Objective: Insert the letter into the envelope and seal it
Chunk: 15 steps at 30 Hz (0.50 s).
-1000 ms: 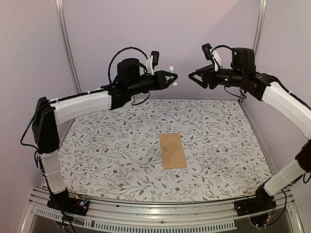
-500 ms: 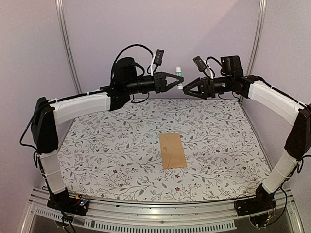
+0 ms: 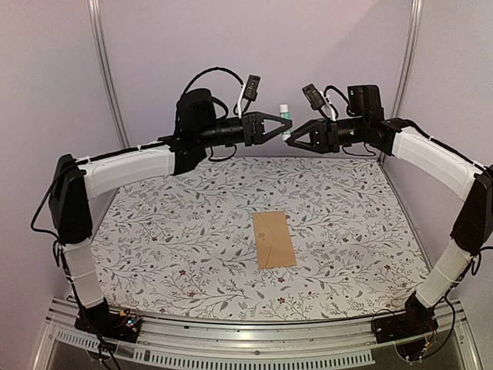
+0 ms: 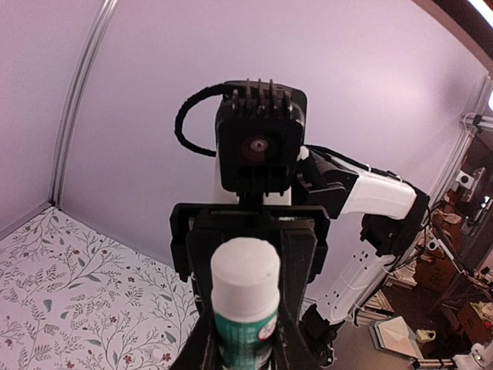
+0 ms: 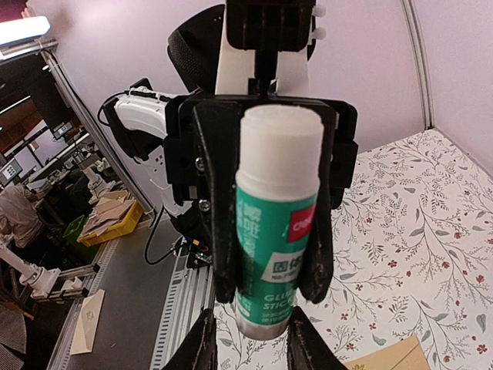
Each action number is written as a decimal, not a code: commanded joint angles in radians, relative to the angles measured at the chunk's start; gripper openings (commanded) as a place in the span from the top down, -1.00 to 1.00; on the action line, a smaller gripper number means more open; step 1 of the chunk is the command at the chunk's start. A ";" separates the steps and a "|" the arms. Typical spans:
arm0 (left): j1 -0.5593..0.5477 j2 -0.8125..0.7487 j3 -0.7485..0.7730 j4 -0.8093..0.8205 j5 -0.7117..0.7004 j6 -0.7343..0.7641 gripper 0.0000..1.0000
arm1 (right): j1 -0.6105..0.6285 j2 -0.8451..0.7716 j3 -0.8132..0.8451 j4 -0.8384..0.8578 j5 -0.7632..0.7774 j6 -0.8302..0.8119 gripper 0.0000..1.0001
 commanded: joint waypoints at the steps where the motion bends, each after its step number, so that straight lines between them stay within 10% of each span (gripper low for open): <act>1: 0.002 -0.009 0.021 0.008 -0.012 0.001 1.00 | 0.015 0.000 0.013 0.056 -0.023 0.049 0.48; 15: -0.027 0.043 0.123 -0.191 -0.275 0.070 1.00 | 0.077 -0.012 0.154 -0.021 0.406 0.031 1.00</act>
